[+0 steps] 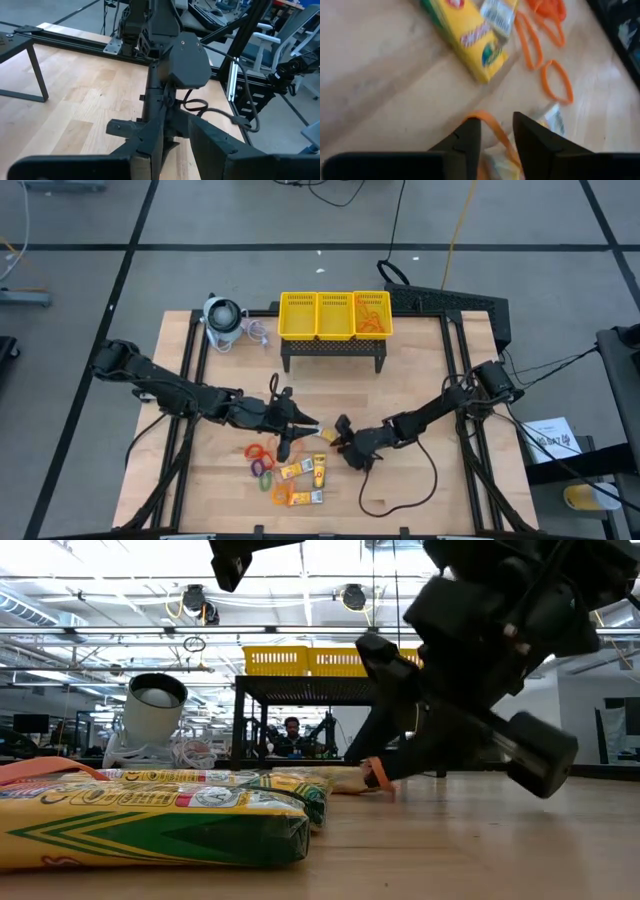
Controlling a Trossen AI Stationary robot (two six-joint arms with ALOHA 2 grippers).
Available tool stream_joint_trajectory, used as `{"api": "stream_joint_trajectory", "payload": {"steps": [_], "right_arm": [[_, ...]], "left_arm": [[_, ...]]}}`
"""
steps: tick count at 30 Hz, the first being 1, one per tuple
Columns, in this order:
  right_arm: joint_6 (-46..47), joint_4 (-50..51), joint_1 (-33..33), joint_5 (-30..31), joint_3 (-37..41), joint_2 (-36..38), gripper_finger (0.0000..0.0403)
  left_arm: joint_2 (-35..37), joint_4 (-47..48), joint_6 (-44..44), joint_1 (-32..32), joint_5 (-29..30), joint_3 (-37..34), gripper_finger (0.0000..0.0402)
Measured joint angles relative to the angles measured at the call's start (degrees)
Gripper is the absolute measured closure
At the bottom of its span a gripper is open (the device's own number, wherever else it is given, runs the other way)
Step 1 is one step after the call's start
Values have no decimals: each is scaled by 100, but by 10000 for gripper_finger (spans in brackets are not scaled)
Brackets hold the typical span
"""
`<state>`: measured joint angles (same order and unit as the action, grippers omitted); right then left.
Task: Pick & Place Office Desk Supplies
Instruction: Put the orange rubber band into the right yellow bin on the shelf
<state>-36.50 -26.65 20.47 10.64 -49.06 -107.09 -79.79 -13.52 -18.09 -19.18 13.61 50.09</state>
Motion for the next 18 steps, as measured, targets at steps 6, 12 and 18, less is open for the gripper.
{"api": "stream_joint_trajectory", "payload": {"steps": [6, 12, 18], "right_arm": [[247, -138, 0, -180, 4, 0, 391], [281, -189, 0, -172, 4, 131, 399], [283, -82, 0, 179, 7, 650, 401]], "left_arm": [[0, 0, 22, 2, 2, 0, 302], [0, 2, 138, 2, 2, 0, 302], [0, 0, 190, 2, 4, 0, 302]]}}
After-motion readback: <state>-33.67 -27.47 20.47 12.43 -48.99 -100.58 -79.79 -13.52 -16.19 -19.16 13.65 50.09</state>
